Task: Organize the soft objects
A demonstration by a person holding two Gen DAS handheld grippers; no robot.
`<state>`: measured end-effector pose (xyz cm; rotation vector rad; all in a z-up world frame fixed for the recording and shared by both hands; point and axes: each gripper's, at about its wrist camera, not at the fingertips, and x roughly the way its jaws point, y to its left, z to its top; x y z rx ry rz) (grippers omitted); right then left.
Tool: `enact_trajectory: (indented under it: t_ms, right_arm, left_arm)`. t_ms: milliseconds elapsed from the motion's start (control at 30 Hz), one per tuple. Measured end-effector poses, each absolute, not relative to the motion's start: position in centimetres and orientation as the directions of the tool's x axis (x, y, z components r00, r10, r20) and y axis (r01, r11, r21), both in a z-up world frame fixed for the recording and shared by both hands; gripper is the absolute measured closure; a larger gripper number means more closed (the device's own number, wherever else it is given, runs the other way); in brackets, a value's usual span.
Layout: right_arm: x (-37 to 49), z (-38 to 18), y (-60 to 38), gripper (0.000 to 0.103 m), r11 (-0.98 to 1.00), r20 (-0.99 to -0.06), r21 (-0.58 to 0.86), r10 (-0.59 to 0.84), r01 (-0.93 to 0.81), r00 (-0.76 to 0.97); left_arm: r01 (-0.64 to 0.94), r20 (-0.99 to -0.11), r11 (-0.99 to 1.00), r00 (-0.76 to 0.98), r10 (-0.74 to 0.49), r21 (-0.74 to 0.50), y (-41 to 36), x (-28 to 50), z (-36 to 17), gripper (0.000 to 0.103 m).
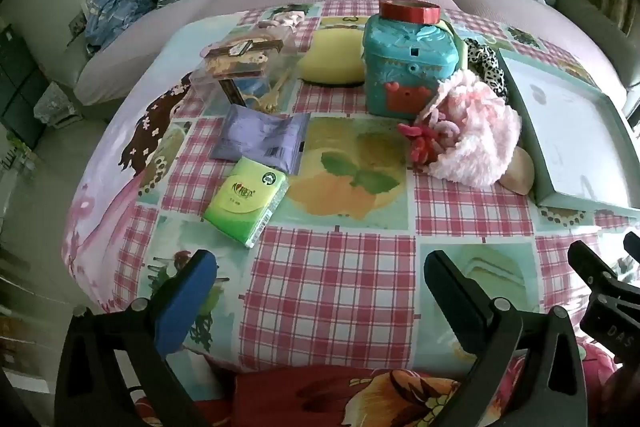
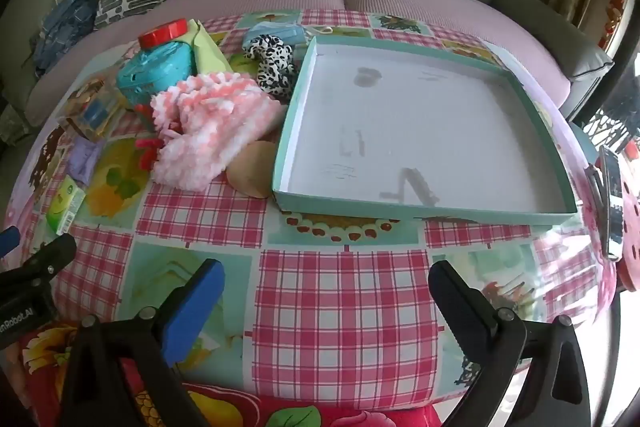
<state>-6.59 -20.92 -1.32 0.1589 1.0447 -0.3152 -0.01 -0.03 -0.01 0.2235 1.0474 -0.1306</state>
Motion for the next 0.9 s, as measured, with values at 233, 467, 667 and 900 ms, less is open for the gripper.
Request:
enact_trajectory:
  t_ms: [233,467,667,900]
  right_arm:
    - [-6.72,-1.15,-20.63,0.0,0.943,-0.868,-0.026,-0.186,0.331,0.46]
    - [-6.56,-1.32,-20.87,0.0,0.943,-0.871,-0.022,-0.181,0.331,0.456]
    - [-6.51,-1.35,-20.85,0.0,0.943,-0.872,-0.023,-0.181,0.332,0.455]
    - [-6.58,-1.43,-20.8,0.0,0.943,-0.872,-0.024,-0.182,0.332,0.455]
  left_arm:
    - [0.216,-0.868,0.968,0.496,0.0,0.123,0.2,-0.46,-0.32,0.0]
    - [0.216,-0.872,0.968,0.489,0.005,0.127,0.48,-0.51,-0.27,0.0]
    - [0.21,-0.877,0.969,0.481,0.012,0.129,0.13,-0.02,-0.46,0.0]
    - [0.21,-0.877,0.969,0.48,0.015,0.131,0.28,-0.11,-0.57,0.0]
